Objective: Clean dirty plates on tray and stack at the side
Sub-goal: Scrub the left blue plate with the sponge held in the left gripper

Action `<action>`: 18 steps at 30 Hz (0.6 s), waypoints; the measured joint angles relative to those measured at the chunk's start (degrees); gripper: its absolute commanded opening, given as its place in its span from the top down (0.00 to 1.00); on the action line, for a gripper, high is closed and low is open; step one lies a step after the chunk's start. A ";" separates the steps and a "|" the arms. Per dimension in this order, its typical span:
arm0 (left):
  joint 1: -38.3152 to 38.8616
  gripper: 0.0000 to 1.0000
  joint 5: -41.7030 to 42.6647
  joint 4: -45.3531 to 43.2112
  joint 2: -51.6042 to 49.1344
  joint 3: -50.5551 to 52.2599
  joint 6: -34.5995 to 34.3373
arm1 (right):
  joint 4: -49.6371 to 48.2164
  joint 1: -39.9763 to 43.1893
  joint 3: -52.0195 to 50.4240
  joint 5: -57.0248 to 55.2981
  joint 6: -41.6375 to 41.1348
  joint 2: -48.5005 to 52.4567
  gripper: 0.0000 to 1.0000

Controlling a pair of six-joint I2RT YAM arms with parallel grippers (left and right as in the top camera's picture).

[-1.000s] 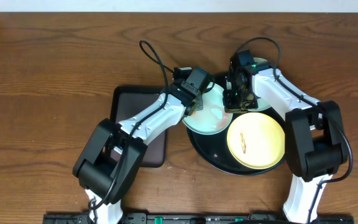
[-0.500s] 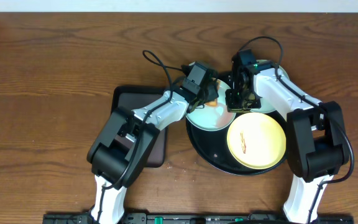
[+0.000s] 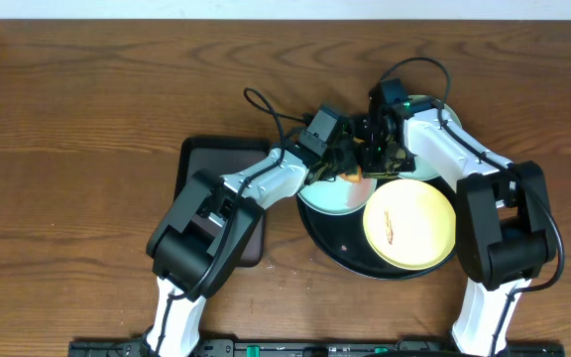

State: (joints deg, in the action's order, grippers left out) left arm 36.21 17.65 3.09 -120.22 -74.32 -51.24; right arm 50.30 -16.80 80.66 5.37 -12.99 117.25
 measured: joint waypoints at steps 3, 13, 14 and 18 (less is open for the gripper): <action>-0.39 0.93 0.46 2.40 0.02 -0.72 0.00 | 0.02 -0.04 -0.02 -0.02 0.26 0.00 0.99; -3.82 0.93 0.28 14.56 3.54 -1.18 4.52 | -0.02 -0.33 -0.02 -0.11 1.57 0.00 0.99; -4.39 0.93 -0.59 16.17 4.35 -0.98 5.09 | -0.02 -0.33 -0.02 -0.13 1.66 0.00 0.99; -6.36 0.93 -5.33 21.51 7.65 0.04 7.56 | 0.00 -0.33 -0.02 -0.13 1.70 0.00 0.99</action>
State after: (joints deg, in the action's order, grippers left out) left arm 29.85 12.32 24.60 -112.57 -74.28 -43.68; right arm 50.30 -17.12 80.64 5.23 -11.29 117.25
